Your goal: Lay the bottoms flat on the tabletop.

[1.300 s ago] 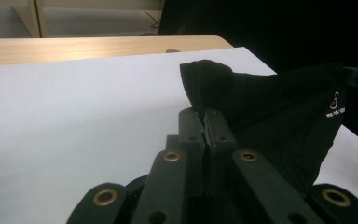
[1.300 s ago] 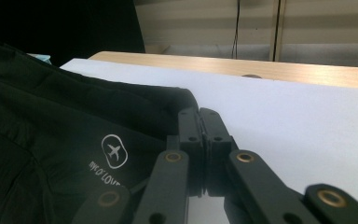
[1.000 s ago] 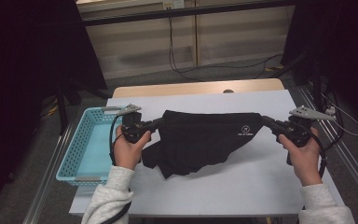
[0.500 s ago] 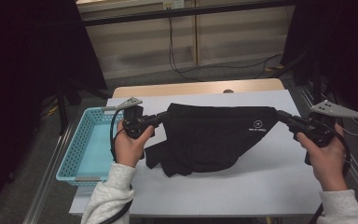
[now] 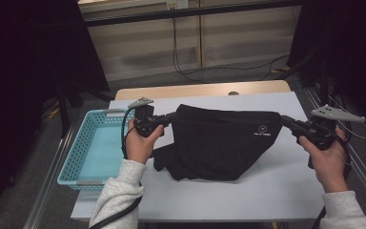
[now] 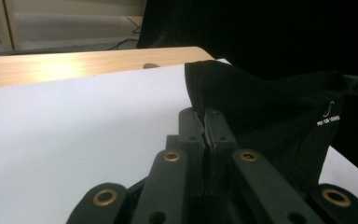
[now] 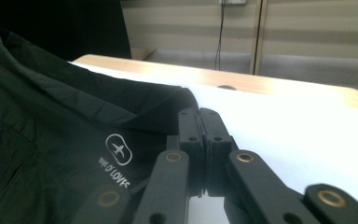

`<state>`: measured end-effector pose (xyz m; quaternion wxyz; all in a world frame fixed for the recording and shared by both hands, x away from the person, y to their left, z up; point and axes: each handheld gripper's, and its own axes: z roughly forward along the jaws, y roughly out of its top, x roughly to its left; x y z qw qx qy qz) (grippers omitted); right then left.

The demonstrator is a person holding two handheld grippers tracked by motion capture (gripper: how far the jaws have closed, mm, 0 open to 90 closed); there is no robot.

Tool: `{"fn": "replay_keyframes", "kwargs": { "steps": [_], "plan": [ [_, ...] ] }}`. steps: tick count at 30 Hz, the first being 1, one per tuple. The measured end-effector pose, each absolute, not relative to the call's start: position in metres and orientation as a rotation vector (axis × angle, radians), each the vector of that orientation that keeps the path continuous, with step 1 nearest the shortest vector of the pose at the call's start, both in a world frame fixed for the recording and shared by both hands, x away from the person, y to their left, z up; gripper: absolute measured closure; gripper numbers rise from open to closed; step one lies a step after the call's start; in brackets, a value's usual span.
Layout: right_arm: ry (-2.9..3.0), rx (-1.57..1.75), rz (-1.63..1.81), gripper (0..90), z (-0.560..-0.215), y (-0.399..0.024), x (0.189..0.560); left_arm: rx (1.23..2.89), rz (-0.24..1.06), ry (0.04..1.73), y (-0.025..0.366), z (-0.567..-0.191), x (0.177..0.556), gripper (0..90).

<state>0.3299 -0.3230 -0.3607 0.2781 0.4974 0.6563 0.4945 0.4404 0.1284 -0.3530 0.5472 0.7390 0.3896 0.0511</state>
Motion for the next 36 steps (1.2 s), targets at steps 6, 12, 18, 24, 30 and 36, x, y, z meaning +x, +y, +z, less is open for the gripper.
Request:
{"fn": "replay_keyframes", "kwargs": {
  "steps": [6, 12, 18, 24, 30, 36],
  "plan": [
    [1.807, 1.331, 1.3, 88.0, -0.37, -0.311, 0.352, 1.778, 0.112, 0.975, 0.136, -0.367, 0.46, 87.3],
    [1.85, 1.365, 1.235, 88.1, -0.366, -0.305, 0.401, 1.75, 0.149, 1.019, 0.134, -0.359, 0.496, 87.3],
    [1.59, 1.417, 1.198, 63.1, -0.328, -0.286, 0.476, 1.772, 0.429, 1.055, 0.114, -0.348, 0.534, 44.8],
    [1.801, 1.404, 1.128, 35.5, -0.37, -0.264, 0.454, 1.826, 0.301, 1.065, 0.113, -0.386, 0.508, 29.5],
    [1.958, 1.373, 1.073, 27.0, -0.416, -0.253, 0.398, 1.867, 0.26, 1.031, 0.12, -0.411, 0.468, 19.0],
    [2.047, 1.319, 1.116, 24.8, -0.44, -0.24, 0.352, 1.91, 0.276, 0.989, 0.131, -0.416, 0.436, 15.5]
  ]
}}
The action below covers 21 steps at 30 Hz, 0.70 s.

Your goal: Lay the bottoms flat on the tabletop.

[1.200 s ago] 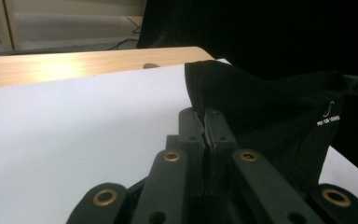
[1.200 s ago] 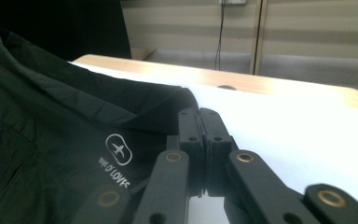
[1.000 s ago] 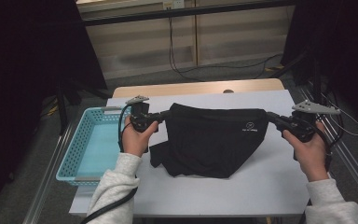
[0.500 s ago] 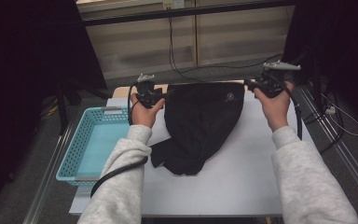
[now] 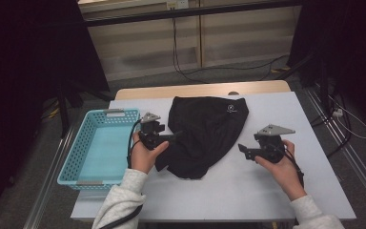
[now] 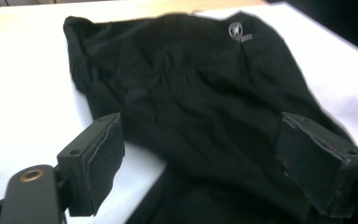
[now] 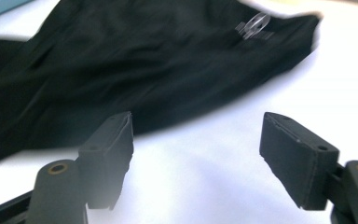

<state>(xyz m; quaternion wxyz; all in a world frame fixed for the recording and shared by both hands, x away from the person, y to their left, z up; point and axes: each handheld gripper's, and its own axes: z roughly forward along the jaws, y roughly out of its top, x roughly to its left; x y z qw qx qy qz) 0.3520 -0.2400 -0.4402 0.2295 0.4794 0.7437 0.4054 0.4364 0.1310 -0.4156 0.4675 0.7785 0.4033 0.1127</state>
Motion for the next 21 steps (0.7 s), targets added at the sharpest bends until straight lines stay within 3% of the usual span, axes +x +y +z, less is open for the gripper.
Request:
{"fn": "replay_keyframes", "kwargs": {
  "steps": [10, 21],
  "plan": [
    [2.128, 1.277, 1.105, 24.0, -0.458, -0.219, 0.332, 1.92, 0.279, 0.933, 0.14, -0.428, 0.404, 12.6],
    [2.178, 1.217, 1.111, 23.4, -0.461, -0.197, 0.332, 1.966, 0.276, 0.915, 0.137, -0.431, 0.402, 12.2]
  ]
}}
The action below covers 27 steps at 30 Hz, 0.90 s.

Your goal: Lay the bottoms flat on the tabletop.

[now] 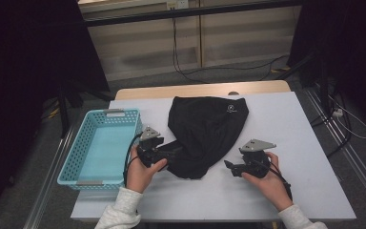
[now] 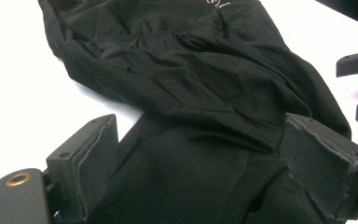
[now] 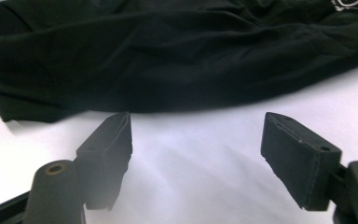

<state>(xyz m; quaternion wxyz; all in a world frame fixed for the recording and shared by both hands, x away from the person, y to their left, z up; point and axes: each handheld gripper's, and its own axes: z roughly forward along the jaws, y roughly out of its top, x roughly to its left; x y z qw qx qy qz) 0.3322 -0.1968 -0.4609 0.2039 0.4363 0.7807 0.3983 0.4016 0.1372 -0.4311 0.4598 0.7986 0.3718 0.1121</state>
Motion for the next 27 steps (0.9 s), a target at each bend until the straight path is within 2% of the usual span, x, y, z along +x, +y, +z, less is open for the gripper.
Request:
{"fn": "replay_keyframes", "kwargs": {
  "steps": [6, 11, 13, 19, 27],
  "plan": [
    [2.201, 1.186, 1.107, 23.4, -0.461, -0.186, 0.333, 1.968, 0.25, 0.923, 0.136, -0.432, 0.4, 11.6],
    [2.199, 1.173, 1.148, 27.4, -0.459, -0.178, 0.333, 1.964, 0.253, 0.922, 0.136, -0.431, 0.398, 11.5],
    [2.216, 1.154, 1.162, 34.0, -0.459, -0.174, 0.332, 1.957, 0.249, 0.937, 0.137, -0.431, 0.398, 11.5],
    [2.265, 1.104, 1.18, 37.3, -0.458, -0.159, 0.332, 1.941, 0.257, 0.95, 0.139, -0.429, 0.397, 11.6],
    [2.333, 1.042, 1.108, 48.2, -0.465, -0.141, 0.341, 1.937, 0.253, 0.955, 0.137, -0.43, 0.396, 12.2]
  ]
}}
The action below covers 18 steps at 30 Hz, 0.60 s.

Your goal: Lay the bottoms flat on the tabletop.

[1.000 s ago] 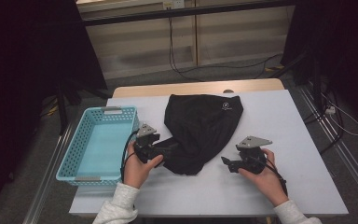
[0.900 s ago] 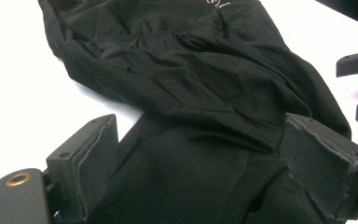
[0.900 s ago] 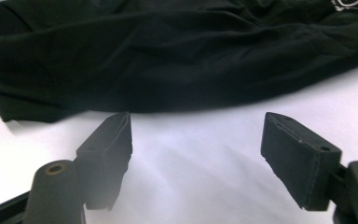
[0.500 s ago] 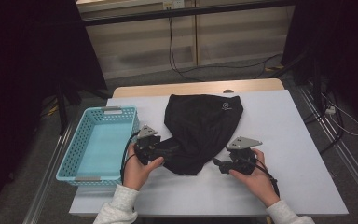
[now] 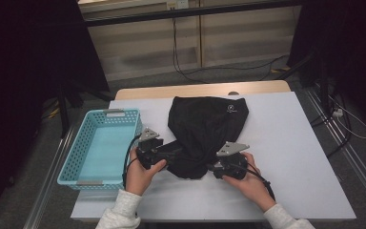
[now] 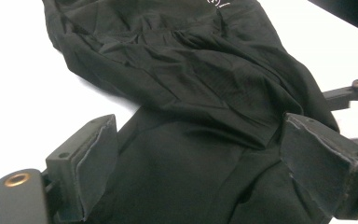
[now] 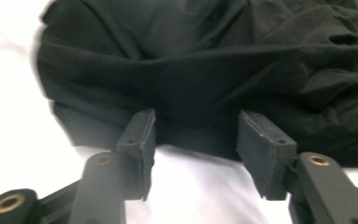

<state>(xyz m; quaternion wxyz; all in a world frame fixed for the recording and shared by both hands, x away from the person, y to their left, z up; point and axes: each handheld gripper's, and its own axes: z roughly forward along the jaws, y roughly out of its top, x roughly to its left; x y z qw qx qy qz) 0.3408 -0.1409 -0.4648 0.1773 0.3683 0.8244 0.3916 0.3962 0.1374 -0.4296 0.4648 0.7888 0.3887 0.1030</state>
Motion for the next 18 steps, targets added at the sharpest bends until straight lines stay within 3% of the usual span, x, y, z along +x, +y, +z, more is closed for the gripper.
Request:
{"fn": "replay_keyframes", "kwargs": {
  "steps": [3, 4, 5, 6, 8, 18],
  "plan": [
    [2.347, 1.055, 1.076, 57.1, -0.47, -0.14, 0.349, 1.93, 0.254, 0.96, 0.137, -0.43, 0.396, 12.5],
    [2.342, 1.057, 1.084, 64.3, -0.471, -0.141, 0.35, 1.932, 0.26, 0.957, 0.137, -0.43, 0.396, 12.6],
    [2.346, 1.047, 1.077, 79.3, -0.47, -0.14, 0.35, 1.928, 0.263, 0.957, 0.137, -0.43, 0.396, 12.8],
    [2.346, 1.047, 1.077, 79.3, -0.47, -0.14, 0.35, 1.93, 0.262, 0.955, 0.137, -0.43, 0.396, 12.8],
    [2.35, 1.039, 1.078, 88.0, -0.47, -0.14, 0.35, 1.935, 0.259, 0.959, 0.136, -0.431, 0.395, 12.9],
    [2.343, 1.085, 1.135, 90.0, -0.463, -0.162, 0.349, 1.928, 0.25, 0.951, 0.134, -0.429, 0.394, 13.2]
  ]
}}
